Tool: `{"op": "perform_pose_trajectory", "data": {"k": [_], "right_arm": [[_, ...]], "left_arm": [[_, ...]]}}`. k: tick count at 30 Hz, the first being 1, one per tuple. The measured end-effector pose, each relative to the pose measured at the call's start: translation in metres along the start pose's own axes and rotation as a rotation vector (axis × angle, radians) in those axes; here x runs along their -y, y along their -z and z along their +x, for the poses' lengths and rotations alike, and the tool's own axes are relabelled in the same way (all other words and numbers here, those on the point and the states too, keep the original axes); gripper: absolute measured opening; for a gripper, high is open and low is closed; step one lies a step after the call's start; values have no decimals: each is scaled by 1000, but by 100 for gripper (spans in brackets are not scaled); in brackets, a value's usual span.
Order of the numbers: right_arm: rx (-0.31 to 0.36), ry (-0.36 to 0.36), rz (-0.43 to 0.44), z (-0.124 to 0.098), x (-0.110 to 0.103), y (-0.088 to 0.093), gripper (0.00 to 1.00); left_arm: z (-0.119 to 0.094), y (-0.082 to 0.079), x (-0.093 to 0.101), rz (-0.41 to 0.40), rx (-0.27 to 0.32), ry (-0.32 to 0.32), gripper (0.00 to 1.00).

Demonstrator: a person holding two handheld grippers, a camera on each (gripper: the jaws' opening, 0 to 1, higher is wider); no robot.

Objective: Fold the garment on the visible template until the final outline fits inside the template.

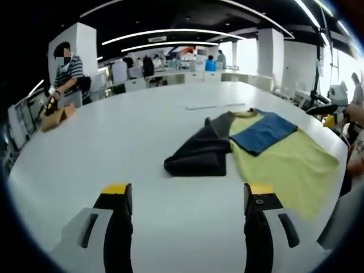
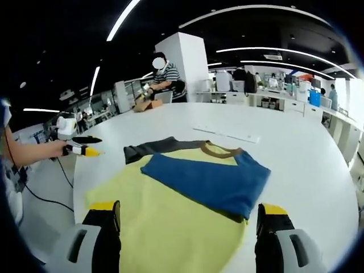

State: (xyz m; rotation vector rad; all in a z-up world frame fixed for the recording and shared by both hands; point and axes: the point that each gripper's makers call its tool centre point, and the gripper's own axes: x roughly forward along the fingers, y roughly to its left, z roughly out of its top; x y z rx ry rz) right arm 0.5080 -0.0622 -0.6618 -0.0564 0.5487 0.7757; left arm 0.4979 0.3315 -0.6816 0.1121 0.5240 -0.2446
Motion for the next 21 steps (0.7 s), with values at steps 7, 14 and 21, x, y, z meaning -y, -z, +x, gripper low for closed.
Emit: {"op": "perform_pose_trajectory", "data": {"k": [7,14,21], "right_arm": [[15,-37,-10,-10,-14,-4,99],[23,-51,-32,-18,-24,-4,99],[22,-49,-30,-20,-26,-1,99]], "left_arm": [[19,-5,-15,-19,26,-28,65],[36,-3,-23,-55,21,-45,51],[52,1,-31,-110,1,-36,31]]}}
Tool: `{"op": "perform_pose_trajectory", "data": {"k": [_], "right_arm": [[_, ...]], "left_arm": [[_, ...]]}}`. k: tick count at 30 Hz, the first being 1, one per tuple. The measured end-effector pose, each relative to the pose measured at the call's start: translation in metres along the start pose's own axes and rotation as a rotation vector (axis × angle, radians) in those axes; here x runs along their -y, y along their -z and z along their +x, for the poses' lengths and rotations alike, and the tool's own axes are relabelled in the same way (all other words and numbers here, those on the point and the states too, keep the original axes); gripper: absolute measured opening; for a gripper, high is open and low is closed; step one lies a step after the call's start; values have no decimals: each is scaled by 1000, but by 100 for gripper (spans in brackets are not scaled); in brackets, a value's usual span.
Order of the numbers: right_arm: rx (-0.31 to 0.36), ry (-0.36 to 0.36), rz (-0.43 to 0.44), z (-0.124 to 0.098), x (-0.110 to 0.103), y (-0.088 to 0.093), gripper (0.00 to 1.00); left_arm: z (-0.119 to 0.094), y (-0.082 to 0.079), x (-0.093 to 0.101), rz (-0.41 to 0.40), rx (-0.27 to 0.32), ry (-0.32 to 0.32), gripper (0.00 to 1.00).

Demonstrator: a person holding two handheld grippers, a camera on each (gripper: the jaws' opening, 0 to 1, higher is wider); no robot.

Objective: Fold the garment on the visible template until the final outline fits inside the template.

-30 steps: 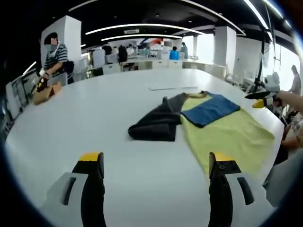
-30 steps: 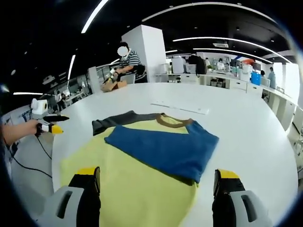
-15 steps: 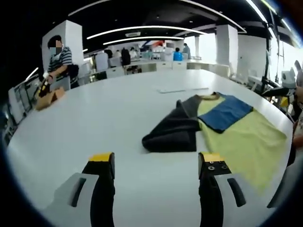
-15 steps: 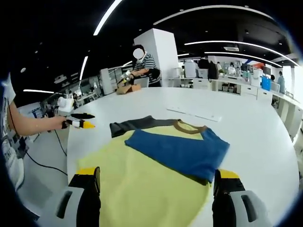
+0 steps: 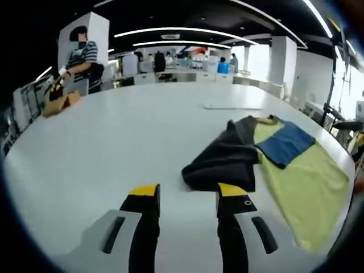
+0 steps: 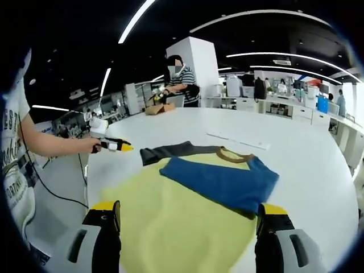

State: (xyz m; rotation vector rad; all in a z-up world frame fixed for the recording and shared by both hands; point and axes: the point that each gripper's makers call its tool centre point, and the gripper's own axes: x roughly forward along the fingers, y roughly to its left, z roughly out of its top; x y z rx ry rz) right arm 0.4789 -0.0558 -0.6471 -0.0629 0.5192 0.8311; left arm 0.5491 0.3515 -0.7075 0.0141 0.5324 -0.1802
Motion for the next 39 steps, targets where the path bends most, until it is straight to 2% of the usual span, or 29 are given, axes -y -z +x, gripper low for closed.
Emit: {"op": "perform_pose_trajectory", "data": {"k": [8,12,17,19,21,25,28,35,39], "right_arm": [[-6,21,13,-2,7,6,97],[-8,23,11,-4,8,8,97],[-15,31,12,-6,13,13,96],[-16,36,15,-6,15,13,96],[-16,41,17,-7,16,13,96],[-20,47,20,-7,15,14,95],[-19,50,22,-8,14,14,95],[-7,42,18,-7,12,11,95],[1,36,14,-8,8,9,95]], "left_arm": [[21,7,3,-15,-39,27,24],[29,12,9,-22,-61,54,11],[36,20,10,-25,-96,67,9],[38,22,9,-22,-101,66,7],[39,23,11,-31,-103,81,0],[41,22,11,-32,-100,84,0],[40,15,12,-29,-73,79,0],[30,-18,19,-32,30,88,0],[25,-28,25,-26,56,97,0]]}}
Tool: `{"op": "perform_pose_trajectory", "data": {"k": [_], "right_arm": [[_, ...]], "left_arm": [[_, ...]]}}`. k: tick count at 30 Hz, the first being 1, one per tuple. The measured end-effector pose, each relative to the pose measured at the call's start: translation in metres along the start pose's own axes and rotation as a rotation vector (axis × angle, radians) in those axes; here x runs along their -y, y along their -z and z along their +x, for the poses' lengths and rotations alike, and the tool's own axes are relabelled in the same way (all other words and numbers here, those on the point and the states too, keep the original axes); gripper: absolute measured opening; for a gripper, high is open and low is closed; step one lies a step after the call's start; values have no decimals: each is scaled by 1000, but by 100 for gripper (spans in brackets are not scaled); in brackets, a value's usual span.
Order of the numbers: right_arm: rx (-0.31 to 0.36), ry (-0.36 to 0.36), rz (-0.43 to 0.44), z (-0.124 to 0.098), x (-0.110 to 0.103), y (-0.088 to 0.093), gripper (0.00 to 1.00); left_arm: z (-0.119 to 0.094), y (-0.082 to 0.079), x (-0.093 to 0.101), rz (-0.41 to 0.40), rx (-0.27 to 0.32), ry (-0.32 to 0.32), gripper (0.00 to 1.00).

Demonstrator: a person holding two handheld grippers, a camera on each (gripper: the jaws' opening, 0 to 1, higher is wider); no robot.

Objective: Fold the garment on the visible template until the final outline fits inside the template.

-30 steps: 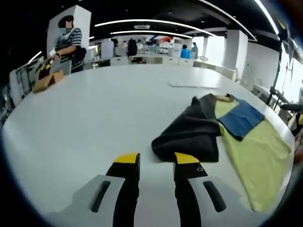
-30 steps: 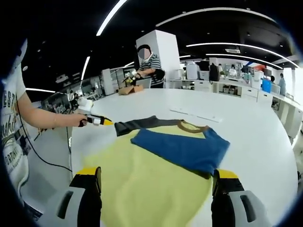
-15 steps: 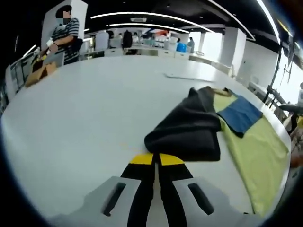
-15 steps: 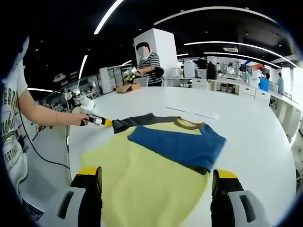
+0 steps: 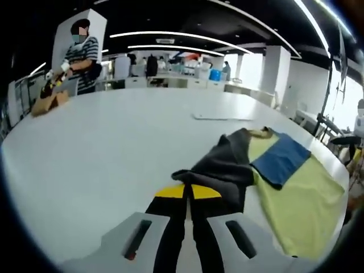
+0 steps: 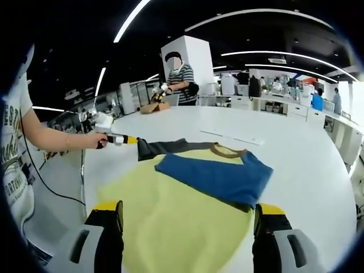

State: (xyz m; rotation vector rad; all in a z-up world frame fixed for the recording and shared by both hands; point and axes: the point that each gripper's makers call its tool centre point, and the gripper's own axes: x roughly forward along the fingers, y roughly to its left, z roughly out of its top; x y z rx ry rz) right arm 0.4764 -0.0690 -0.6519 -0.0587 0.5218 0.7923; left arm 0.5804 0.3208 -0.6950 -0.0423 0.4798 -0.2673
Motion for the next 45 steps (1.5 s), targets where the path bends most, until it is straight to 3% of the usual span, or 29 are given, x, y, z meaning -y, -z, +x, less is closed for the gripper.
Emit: {"op": "perform_pose_trajectory", "data": {"k": [11,16,22,27,38,45], "right_arm": [[18,-3,-8,-6,-9,-4,95],[24,-2,-2,-7,-11,-3,95],[27,2,3,-11,-11,-1,95],[25,5,13,-14,-11,2,95],[14,12,27,-18,-10,11,94],[10,20,41,-20,-7,16,93]], "left_arm": [[-6,-34,24,-2,88,43,0],[-10,-55,54,40,138,92,0],[-10,-64,88,78,161,133,0],[-5,-56,115,166,130,148,0],[17,-34,175,149,86,268,0],[25,-10,198,147,21,316,0]]}}
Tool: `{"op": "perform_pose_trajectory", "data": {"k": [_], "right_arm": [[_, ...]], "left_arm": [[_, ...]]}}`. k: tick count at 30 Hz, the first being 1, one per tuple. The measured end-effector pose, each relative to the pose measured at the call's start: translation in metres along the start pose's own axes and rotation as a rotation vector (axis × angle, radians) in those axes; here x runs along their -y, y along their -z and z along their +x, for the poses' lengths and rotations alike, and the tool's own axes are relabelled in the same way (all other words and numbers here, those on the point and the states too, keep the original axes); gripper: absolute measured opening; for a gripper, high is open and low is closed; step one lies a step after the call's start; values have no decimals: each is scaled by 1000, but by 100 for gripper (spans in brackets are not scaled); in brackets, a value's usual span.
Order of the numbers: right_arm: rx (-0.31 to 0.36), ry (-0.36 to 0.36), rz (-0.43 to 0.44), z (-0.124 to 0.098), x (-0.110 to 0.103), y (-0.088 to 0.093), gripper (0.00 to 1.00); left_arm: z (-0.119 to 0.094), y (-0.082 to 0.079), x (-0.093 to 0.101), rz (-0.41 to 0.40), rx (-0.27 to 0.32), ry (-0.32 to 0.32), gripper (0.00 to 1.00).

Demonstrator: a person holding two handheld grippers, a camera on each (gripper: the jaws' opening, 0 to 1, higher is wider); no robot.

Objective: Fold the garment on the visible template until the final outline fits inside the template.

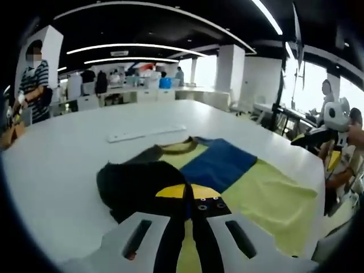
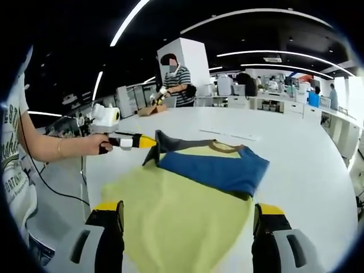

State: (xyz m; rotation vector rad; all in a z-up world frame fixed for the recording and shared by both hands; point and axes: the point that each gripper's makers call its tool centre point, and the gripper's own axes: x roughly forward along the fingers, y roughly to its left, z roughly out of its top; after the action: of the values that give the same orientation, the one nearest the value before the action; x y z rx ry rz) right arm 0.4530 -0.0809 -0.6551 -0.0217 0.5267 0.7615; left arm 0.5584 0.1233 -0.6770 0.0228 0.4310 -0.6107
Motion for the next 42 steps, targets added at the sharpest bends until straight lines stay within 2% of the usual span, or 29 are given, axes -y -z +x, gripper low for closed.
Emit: {"op": "perform_pose_trajectory", "data": {"k": [3,10,16,19,24,30,34,37,42], "right_arm": [[-1,-2,6,0,0,1,93],[2,-12,8,4,-2,0,93],[0,-14,8,4,1,0,93],[0,-13,9,3,2,1,93],[-3,-9,12,2,4,2,94],[0,-6,15,1,4,2,94],[0,-3,15,0,4,3,94],[3,-3,15,0,4,2,94],[6,-4,13,0,3,1,94]], "left_arm": [[6,14,8,-29,-38,9,0],[14,39,20,1,-103,9,0],[21,56,21,3,-141,-3,0],[23,62,18,48,-168,-17,0],[25,72,17,64,-196,-17,0],[23,68,17,87,-186,-14,0],[17,60,17,93,-162,1,6],[10,54,14,120,-146,2,13],[-2,45,-2,141,-126,-25,31]]}}
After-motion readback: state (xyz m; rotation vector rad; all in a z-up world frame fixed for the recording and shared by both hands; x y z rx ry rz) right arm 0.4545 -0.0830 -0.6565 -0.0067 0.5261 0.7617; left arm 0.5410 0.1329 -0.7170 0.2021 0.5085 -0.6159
